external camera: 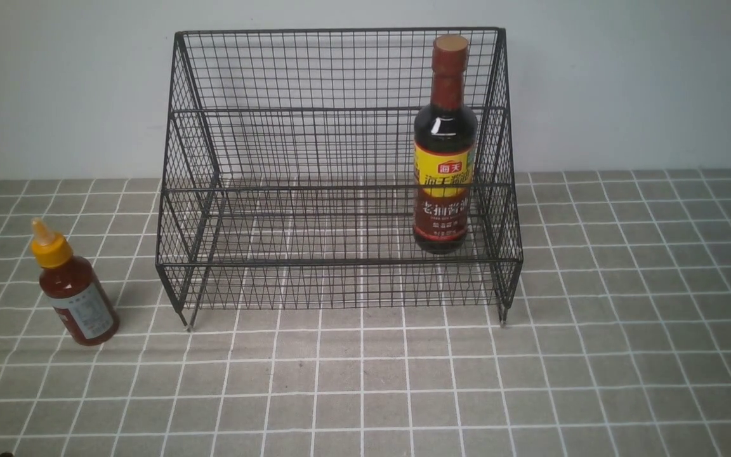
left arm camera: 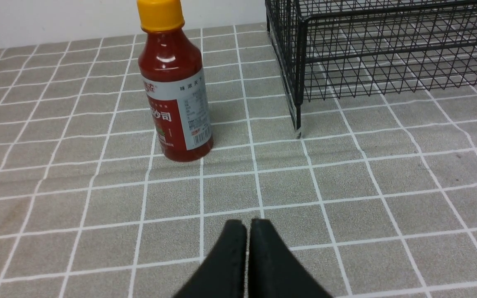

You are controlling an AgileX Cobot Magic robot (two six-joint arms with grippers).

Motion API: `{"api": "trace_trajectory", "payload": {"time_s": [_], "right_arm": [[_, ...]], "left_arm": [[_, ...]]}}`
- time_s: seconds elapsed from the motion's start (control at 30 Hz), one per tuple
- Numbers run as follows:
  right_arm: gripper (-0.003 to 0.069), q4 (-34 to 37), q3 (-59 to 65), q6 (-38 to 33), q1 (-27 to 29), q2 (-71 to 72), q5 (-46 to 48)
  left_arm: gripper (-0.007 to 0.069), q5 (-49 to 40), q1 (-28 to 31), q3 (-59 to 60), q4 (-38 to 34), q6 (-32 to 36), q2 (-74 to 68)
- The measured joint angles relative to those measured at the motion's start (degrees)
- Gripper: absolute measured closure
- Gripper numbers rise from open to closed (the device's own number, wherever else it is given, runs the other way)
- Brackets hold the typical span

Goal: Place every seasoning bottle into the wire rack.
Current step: Use the left arm to grab the condiment bottle closest to it

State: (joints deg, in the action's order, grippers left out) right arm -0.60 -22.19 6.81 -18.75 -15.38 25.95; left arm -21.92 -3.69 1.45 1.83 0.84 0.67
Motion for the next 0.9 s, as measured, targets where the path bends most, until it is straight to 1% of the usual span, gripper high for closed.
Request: {"api": "trace_trajectory", "payload": {"time_s": [0.03, 0.07, 0.13, 0.17, 0.23, 0.27, 0.37, 0.43, 0.47, 0.53, 0.9], "right_arm": [[0.0673, -2.1, 2.4, 0.0, 1.2, 1.4, -1.7], [0.0673, -4.6, 5.4, 0.0, 3.8, 3.3, -4.4], [0.0673, -5.8, 7.1, 0.0, 5.4, 4.6, -5.5], [0.0673, -7.5, 10.7, 0.0, 8.6, 6.6, -7.6], [0.0673, -8.1, 15.6, 0.0, 12.3, 9.9, -9.2], [0.0673, -8.1, 16.0, 0.0, 12.6, 10.2, -9.3], [0.0673, -8.2, 22.9, 0.0, 17.3, 15.2, -9.7], [0.0673, -8.2, 23.6, 0.1, 18.0, 15.6, -9.0], [0.0673, -8.0, 23.6, 0.2, 18.7, 15.9, -6.8], [0.0673, -7.8, 23.6, 0.5, 18.8, 15.9, -5.4], [0.0673, -7.6, 23.5, 0.5, 18.9, 16.0, -4.9]], "left_arm": [[0.0631, 0.0, 0.0, 0.0, 0.0, 0.0, 0.0], [0.0631, 0.0, 0.0, 0.0, 0.0, 0.0, 0.0], [0.0631, 0.0, 0.0, 0.0, 0.0, 0.0, 0.0], [0.0631, 0.0, 0.0, 0.0, 0.0, 0.0, 0.0], [0.0631, 0.0, 0.0, 0.0, 0.0, 0.0, 0.0], [0.0631, 0.0, 0.0, 0.0, 0.0, 0.0, 0.0], [0.0631, 0.0, 0.0, 0.0, 0.0, 0.0, 0.0], [0.0631, 0.0, 0.0, 0.0, 0.0, 0.0, 0.0], [0.0631, 0.0, 0.0, 0.0, 0.0, 0.0, 0.0], [0.0631, 0.0, 0.0, 0.0, 0.0, 0.0, 0.0], [0.0631, 0.0, 0.0, 0.0, 0.0, 0.0, 0.0]]}}
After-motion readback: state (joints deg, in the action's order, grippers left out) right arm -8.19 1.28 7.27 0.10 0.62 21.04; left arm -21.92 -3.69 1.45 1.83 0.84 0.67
